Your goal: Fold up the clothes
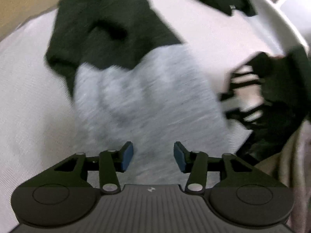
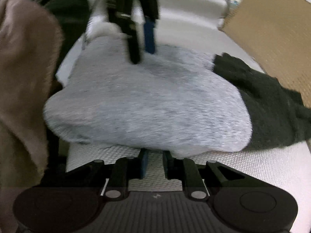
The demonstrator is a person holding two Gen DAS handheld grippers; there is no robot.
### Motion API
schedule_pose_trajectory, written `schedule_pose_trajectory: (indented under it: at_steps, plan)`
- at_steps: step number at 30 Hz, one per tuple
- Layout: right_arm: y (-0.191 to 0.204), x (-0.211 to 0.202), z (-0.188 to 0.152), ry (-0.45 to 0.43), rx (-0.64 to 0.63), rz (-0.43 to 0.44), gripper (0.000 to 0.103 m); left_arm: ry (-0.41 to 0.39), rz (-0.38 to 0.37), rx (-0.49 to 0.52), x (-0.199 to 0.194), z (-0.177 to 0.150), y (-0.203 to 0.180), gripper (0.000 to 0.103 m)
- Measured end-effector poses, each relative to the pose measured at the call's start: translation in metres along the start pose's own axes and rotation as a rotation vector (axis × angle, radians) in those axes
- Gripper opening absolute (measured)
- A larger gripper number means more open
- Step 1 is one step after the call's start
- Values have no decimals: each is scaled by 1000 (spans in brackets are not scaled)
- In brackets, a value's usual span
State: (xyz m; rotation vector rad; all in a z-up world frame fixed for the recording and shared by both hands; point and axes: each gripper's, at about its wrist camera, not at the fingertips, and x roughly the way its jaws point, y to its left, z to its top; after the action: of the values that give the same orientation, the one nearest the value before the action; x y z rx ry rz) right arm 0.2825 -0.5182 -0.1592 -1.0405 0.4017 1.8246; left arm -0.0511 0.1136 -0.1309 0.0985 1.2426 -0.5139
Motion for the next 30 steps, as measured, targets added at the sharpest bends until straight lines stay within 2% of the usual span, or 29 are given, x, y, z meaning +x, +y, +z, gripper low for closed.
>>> schedule_pose_trajectory:
  at_steps: [1,2,4,7,10,13,15,16,17,19,20,21,22,25,30]
  plan:
    - [-4,1,1,-20,27,18,18,-4,-7,23,7,45,8,56]
    - [-8,0,3,-43,55,36,18,-6,-18,45,6,57,-9,57]
    - [-15,-5,11,-105,106,66,18,-9,-44,84,6,53,-64,62]
    - [-26,-1,20,-158,144,104,18,6,-61,129,29,77,-82,70]
    - [-34,8,27,-187,163,145,18,25,11,141,48,95,-81,72]
    - [-40,7,27,-200,164,170,18,40,88,87,54,84,-83,75]
    - [-43,6,29,-200,151,178,18,51,125,46,60,82,-76,71]
    - [-44,9,30,-198,148,176,18,48,126,25,61,81,-71,55]
    - [-45,9,29,-196,146,173,18,45,127,5,62,79,-66,45]
    - [-47,4,22,-207,150,160,18,40,124,-37,60,78,-57,36]
    - [-48,2,19,-212,145,151,22,38,122,-57,59,77,-53,32]
    - [-42,-4,15,-200,108,132,31,37,118,-66,58,76,-49,31]
    - [-36,-10,11,-186,65,114,34,36,114,-69,57,75,-47,31]
    - [-9,-18,4,-124,-115,103,35,37,101,-82,56,73,-40,31]
    - [27,-9,3,-65,-283,73,35,38,88,-75,56,72,-37,32]
